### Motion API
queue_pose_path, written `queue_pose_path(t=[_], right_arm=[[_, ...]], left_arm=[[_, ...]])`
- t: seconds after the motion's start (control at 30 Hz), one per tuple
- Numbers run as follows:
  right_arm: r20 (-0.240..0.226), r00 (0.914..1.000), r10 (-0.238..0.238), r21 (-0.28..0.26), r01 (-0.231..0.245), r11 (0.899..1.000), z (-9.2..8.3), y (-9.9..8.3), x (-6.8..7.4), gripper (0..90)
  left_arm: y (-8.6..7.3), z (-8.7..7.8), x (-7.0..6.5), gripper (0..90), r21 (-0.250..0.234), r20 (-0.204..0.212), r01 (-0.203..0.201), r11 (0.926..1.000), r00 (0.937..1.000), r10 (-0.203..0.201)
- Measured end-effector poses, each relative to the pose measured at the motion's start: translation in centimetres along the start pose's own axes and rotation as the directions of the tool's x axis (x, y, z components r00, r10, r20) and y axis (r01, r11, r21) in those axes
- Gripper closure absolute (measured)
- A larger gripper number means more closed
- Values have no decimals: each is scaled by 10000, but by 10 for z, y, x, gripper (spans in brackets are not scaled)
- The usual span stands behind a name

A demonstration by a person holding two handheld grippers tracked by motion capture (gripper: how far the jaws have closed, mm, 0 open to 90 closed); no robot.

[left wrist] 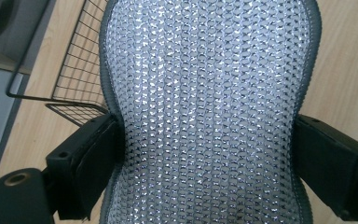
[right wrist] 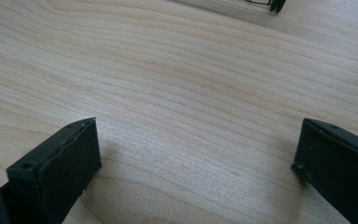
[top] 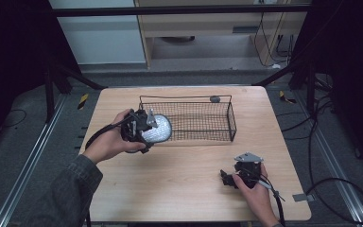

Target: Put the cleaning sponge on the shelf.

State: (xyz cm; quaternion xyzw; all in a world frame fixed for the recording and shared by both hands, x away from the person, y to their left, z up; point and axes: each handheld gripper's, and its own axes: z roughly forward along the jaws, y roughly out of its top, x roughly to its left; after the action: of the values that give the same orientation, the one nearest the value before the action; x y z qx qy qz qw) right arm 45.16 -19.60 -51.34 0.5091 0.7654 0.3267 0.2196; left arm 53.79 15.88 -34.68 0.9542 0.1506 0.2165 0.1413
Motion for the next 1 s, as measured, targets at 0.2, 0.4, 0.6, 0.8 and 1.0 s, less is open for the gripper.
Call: queue_pose_path(t=[0.2,0.4,0.6,0.8,1.0], right_arm=[[-14,10000,-16,-11,16,10000,0,0,0,4],[-37,10000,35,17,-35,10000,0,0,0,4],[-25,10000,7,5,-7,10000,0,0,0,4],[-4,10000,-33,-6,33,10000,0,0,0,4],[0,10000,-18,6,18,10000,0,0,0,4]], left_arm=[[9,1,16,101,-158,-124,-56,9999,9999,54],[20,1,21,102,-322,-483,-329,9989,9983,314],[26,9,21,102,-300,-785,-620,9976,9951,595],[32,13,27,101,-276,-827,-513,9983,9954,489],[41,18,33,103,-155,-956,-662,9977,9933,644]])
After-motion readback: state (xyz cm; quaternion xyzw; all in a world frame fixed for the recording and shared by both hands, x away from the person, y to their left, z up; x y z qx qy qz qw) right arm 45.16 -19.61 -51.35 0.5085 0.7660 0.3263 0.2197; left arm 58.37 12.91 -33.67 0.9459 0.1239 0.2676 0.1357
